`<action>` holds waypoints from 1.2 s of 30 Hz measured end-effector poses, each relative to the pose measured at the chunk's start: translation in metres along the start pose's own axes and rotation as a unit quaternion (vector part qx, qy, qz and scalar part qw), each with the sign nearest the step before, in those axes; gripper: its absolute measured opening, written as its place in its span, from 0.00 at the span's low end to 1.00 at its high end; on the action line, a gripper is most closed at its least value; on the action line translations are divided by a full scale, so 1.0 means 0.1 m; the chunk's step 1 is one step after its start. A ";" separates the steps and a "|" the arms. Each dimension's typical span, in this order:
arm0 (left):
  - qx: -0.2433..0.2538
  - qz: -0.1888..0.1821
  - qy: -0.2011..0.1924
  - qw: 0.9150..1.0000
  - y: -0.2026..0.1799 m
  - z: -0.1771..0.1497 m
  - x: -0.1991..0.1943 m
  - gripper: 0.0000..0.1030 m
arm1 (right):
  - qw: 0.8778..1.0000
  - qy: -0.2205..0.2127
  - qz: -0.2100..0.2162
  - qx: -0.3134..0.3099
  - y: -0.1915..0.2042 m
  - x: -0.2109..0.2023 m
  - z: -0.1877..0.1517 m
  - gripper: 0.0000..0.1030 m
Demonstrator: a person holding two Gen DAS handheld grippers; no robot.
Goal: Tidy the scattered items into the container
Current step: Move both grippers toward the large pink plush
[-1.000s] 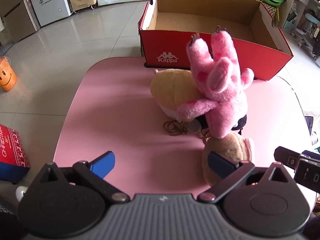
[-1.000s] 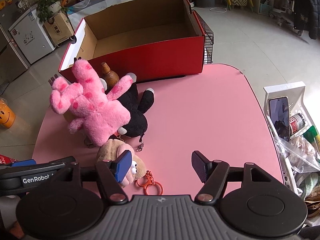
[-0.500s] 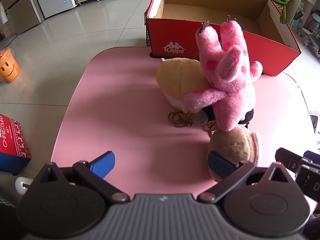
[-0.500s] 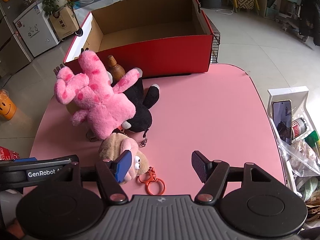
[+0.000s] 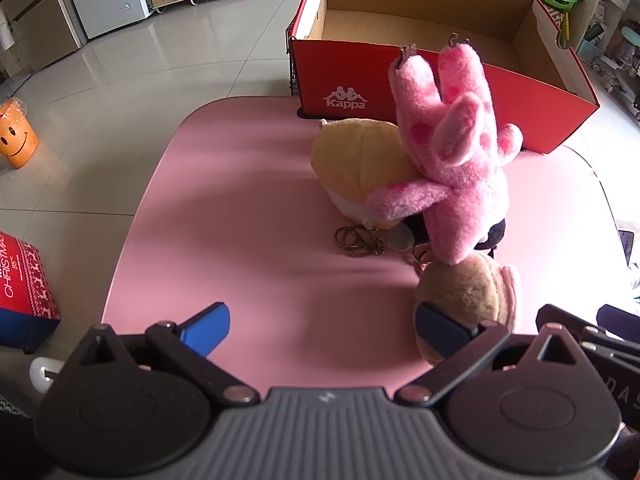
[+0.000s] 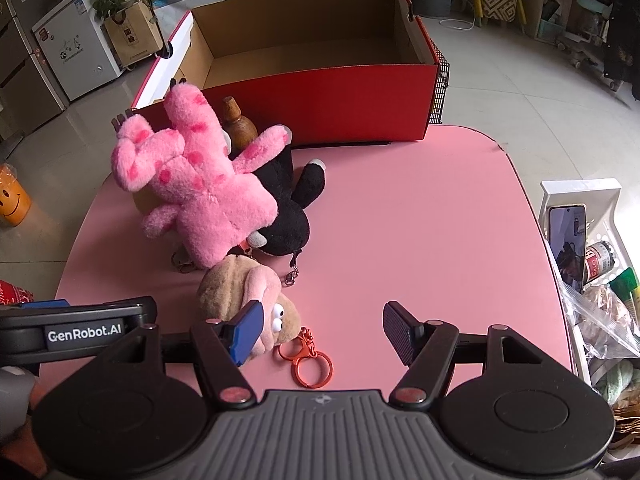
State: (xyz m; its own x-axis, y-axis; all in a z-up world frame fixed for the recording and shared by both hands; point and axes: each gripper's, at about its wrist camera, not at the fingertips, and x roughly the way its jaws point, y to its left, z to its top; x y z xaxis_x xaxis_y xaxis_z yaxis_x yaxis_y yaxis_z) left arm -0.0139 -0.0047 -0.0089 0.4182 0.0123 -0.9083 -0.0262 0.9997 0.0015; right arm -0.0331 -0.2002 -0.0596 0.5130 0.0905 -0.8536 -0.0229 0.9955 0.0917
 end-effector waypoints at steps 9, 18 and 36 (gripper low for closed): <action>0.007 -0.002 -0.002 1.000 -0.01 0.00 0.00 1.00 | 1.000 0.000 0.008 -0.001 0.01 0.00 0.01 0.65; 0.014 0.002 -0.001 1.000 -0.04 0.00 0.01 1.00 | 1.000 0.001 0.006 -0.003 0.02 0.01 0.00 0.65; 0.021 -0.012 -0.008 1.000 -0.04 -0.03 0.00 0.79 | 1.000 -0.002 0.012 -0.006 0.02 0.02 -0.01 0.46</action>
State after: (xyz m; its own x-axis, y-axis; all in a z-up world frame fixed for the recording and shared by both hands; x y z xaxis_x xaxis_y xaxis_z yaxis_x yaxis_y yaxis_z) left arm -0.0166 -0.0093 -0.0097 0.4319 -0.0116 -0.9018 0.0229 0.9997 -0.0020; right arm -0.0333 -0.1976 -0.0613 0.5160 0.1143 -0.8489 -0.0459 0.9933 0.1059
